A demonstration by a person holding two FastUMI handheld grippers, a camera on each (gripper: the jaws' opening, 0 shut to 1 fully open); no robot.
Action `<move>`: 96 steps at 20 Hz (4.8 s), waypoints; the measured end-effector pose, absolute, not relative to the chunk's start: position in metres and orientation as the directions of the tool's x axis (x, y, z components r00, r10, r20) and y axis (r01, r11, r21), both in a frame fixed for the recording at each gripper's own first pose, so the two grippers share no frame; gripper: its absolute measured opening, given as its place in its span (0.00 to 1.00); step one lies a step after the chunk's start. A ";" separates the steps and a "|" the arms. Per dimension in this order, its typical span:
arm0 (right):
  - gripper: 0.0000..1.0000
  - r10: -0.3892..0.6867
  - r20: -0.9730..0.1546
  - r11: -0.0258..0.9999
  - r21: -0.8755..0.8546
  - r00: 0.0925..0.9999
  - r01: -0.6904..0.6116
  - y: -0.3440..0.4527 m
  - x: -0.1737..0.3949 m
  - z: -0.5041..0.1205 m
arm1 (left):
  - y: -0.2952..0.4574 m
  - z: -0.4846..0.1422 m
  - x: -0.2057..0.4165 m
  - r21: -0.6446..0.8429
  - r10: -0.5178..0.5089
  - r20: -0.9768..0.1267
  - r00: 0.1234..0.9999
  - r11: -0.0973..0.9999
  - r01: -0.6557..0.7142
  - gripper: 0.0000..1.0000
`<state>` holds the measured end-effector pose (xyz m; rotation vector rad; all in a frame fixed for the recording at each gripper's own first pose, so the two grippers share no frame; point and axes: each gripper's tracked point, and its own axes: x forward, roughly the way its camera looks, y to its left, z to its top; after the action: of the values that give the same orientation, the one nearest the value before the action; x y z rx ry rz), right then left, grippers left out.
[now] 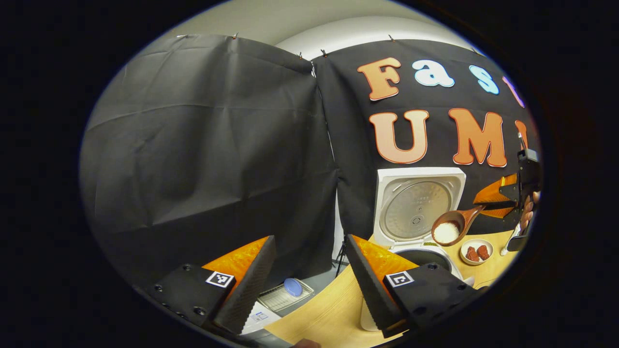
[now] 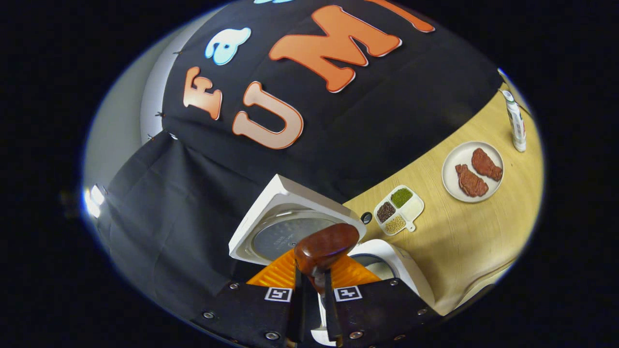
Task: Close the left gripper, press the button to open the rice cooker; take a wooden spoon from the chopstick holder with the right hand, scoop a spoonful of rice and pour it into the rice cooker, then put the wooden spoon back into the chopstick holder.
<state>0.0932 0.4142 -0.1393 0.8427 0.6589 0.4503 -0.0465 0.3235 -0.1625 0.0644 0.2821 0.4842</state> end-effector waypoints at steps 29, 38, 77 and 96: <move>0.13 0.596 -0.214 0.780 0.383 0.774 -0.495 0.450 0.098 -0.102 | 0.336 -0.179 -0.058 0.133 0.466 -0.304 0.831 0.885 -0.447 0.98; 0.13 0.600 -0.156 0.798 0.049 0.785 -0.601 0.472 0.091 -0.094 | 0.339 -0.189 -0.052 0.123 0.459 -0.314 0.831 0.887 -0.444 0.98; 0.13 0.038 -0.414 0.980 0.194 0.909 0.047 -0.002 0.003 -0.174 | 0.082 -0.146 -0.011 0.160 0.122 -0.260 0.958 0.984 -0.081 0.98; 0.13 -0.129 -0.578 0.833 0.378 0.806 0.404 -0.105 -0.049 -0.308 | 0.032 -0.121 -0.009 0.171 0.100 -0.237 0.966 0.983 -0.060 1.00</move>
<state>-0.0493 -0.1046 -0.3080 0.5136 0.5667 -0.2989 -0.0086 0.0321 -0.1209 0.1641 0.2473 0.0810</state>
